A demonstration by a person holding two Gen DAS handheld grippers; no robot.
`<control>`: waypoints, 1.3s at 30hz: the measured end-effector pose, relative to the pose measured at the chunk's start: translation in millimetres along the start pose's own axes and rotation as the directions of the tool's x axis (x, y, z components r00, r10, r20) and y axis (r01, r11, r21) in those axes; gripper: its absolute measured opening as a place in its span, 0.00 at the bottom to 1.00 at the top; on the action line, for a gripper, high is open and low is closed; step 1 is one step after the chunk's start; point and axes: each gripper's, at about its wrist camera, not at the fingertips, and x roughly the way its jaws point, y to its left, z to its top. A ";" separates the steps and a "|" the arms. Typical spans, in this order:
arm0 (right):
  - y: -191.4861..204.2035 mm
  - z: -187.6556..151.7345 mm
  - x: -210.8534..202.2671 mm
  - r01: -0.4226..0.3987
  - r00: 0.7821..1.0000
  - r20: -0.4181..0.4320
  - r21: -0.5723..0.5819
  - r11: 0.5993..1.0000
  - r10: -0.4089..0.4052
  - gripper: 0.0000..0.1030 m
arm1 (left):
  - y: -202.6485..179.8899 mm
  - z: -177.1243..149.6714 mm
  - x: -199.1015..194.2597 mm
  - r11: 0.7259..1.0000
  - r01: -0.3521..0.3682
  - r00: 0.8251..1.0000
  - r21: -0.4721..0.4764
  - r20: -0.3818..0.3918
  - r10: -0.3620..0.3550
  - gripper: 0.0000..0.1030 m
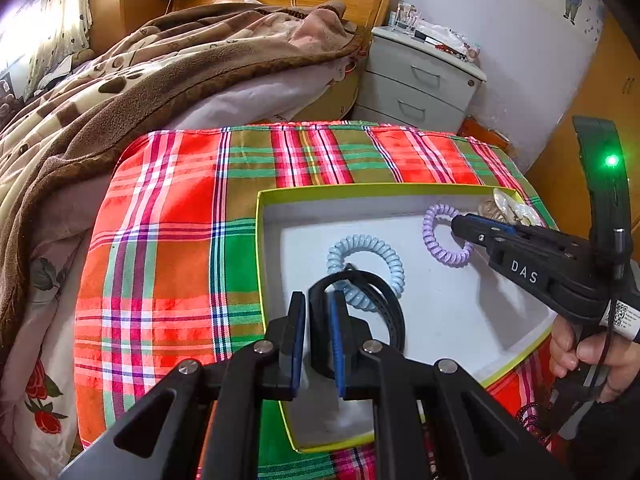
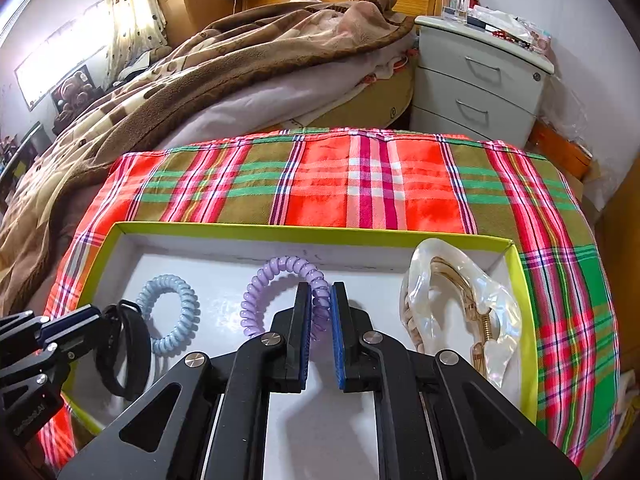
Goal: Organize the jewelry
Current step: 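Lower the lilac coil into the tray and open the right gripper while the left gripper carries the band over, then lower the black watch band into the tray and open the left gripper, then withdraw both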
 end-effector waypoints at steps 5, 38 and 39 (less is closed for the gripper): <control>0.4 0.9 0.7 0.002 1.000 0.000 -0.005 1.000 -0.002 0.10 | -1.6 -1.4 0.8 1.000 -0.008 1.000 -0.001 -0.002 0.008 0.13; 1.4 -55.8 -79.4 -0.132 0.985 0.115 0.015 0.991 0.129 0.18 | 6.0 -32.9 -62.2 0.997 0.048 0.994 -0.059 0.097 -0.042 0.36; 2.7 -59.6 -81.4 -0.138 0.984 0.113 0.013 0.990 0.136 0.18 | 6.9 -36.6 -65.1 0.997 0.052 0.994 -0.064 0.101 -0.046 0.37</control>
